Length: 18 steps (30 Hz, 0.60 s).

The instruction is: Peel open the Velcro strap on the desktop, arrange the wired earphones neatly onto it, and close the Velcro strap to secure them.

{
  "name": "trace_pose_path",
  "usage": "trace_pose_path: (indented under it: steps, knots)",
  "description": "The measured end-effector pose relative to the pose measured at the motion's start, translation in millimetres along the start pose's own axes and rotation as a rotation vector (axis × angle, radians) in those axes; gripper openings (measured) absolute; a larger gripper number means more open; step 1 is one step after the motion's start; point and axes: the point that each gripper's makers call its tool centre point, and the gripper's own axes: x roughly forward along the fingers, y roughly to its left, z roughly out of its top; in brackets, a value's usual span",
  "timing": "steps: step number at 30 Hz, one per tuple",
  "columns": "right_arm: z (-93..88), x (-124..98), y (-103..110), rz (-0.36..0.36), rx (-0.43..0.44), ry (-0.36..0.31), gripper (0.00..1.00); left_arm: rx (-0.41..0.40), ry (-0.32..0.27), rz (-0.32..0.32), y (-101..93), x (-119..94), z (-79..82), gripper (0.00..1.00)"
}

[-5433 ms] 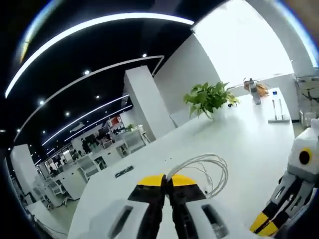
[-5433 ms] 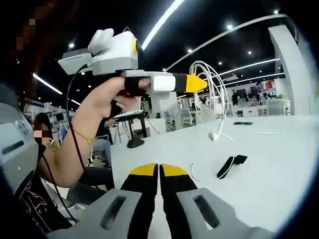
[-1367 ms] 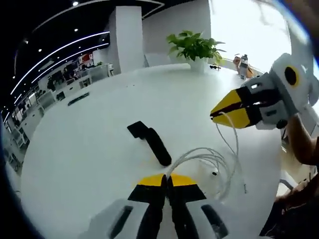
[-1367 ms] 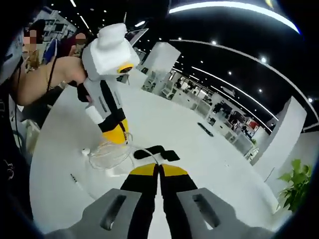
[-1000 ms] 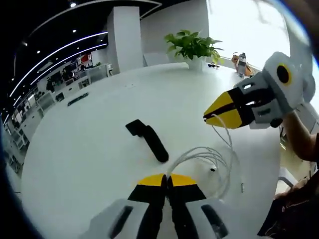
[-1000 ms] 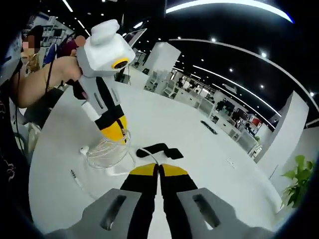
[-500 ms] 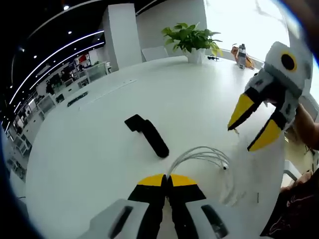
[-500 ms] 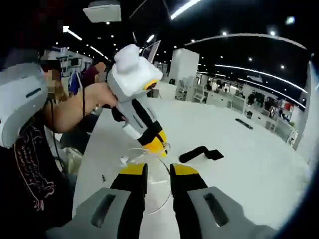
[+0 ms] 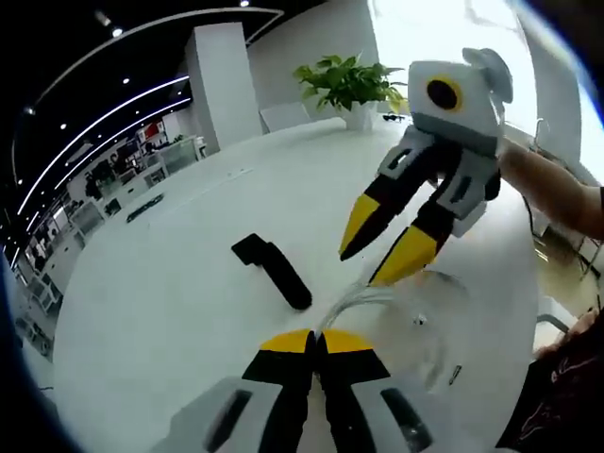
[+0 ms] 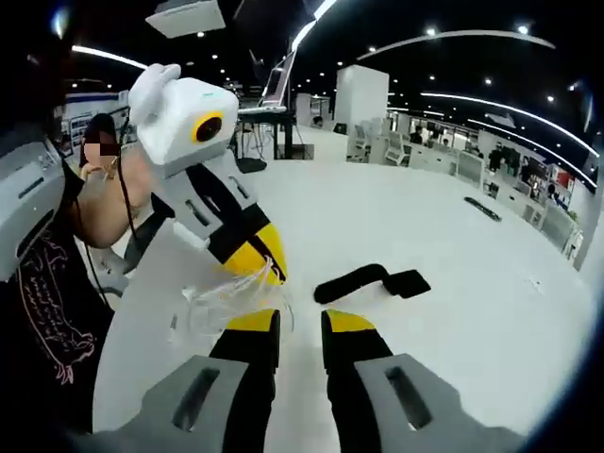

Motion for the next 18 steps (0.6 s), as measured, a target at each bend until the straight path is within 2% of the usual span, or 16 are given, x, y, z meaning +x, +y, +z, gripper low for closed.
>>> trace_pose_path:
  steps: [7,10,14,18]
  knots:
    - [-0.1,18.6,10.8,0.057,-0.043,0.034,0.19,0.007,0.007,0.003,2.0,-0.3,-4.5,0.06]
    - [-0.8,22.1,11.4,0.062,-0.061,0.057,0.17,0.011,0.005,0.002,1.3,-1.2,-4.4,0.06]
    - [-5.7,25.0,16.4,0.105,-0.050,0.095,0.15,0.013,0.003,-0.001,-0.5,-2.5,-4.0,0.06]
    - [-4.7,24.6,19.3,0.129,-0.047,0.099,0.11,0.017,0.004,-0.002,-3.6,-3.4,-4.8,0.06]
